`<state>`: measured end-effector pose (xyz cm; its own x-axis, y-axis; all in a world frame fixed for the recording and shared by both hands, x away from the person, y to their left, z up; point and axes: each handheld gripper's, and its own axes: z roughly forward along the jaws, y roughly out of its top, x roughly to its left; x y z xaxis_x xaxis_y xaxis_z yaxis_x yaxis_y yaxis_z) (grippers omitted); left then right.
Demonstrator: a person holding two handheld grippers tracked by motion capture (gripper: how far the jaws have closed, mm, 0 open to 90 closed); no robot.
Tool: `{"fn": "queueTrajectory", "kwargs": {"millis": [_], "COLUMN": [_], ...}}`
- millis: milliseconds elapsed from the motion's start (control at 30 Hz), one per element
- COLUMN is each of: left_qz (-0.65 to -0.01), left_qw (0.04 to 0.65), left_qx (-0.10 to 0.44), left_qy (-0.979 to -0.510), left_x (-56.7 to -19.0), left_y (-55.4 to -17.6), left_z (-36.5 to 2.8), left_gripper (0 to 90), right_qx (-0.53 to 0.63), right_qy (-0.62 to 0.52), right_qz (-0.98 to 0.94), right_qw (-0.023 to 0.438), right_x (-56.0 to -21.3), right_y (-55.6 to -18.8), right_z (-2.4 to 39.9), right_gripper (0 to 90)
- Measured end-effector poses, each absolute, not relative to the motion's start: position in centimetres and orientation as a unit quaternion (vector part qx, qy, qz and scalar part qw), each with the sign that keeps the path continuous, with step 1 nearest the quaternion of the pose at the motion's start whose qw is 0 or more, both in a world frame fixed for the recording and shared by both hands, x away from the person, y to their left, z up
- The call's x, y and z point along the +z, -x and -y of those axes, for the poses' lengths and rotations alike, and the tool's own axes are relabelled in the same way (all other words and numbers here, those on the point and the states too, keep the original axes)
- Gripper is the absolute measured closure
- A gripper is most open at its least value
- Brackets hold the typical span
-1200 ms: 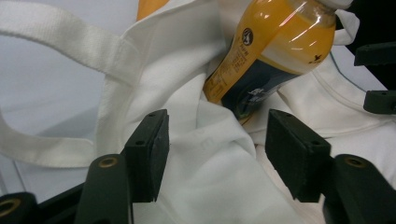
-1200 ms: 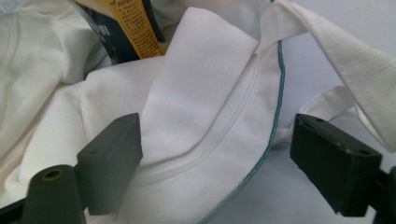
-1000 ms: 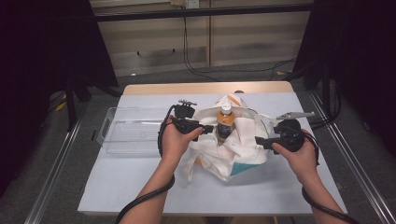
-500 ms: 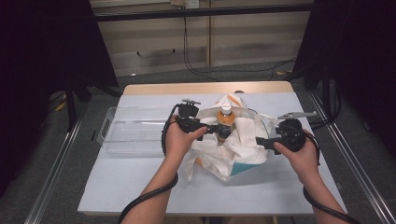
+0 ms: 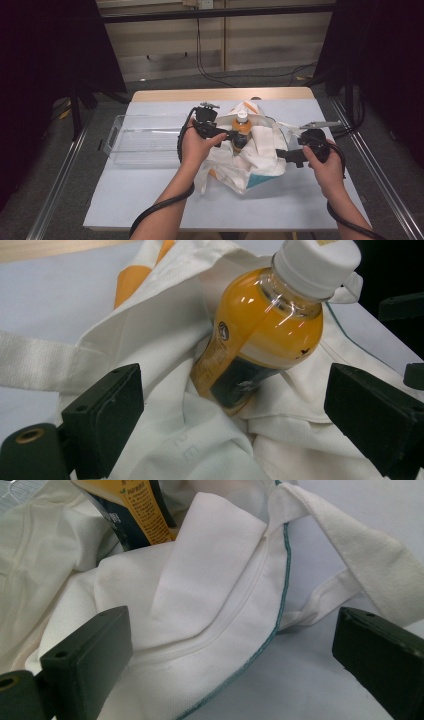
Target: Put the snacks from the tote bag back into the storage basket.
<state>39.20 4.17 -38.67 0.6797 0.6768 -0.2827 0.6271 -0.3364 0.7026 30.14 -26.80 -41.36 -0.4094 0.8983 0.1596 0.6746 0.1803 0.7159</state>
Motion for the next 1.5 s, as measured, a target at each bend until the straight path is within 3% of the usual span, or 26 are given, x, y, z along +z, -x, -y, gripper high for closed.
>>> {"fn": "queueTrajectory", "kwargs": {"millis": [1133,1500], "left_qz": [-0.377,-0.370], "left_qw": [0.424,0.426], "left_qx": [0.034,0.037], "left_qy": [-0.823,-0.825], "left_x": [-39.5,-39.9], "left_y": [-40.1,-40.4], "left_z": [-0.7,-0.1], "left_gripper": [12.7,17.6], "right_qx": [0.380,0.379], "right_qy": [-0.521,-0.523], "right_qz": [-0.751,-0.752], "right_qw": [0.140,0.135], "right_x": [-41.4,-41.7], "right_y": [-30.0,-30.0], "right_z": [27.2,27.3], "right_gripper": [2.6,2.8]}}
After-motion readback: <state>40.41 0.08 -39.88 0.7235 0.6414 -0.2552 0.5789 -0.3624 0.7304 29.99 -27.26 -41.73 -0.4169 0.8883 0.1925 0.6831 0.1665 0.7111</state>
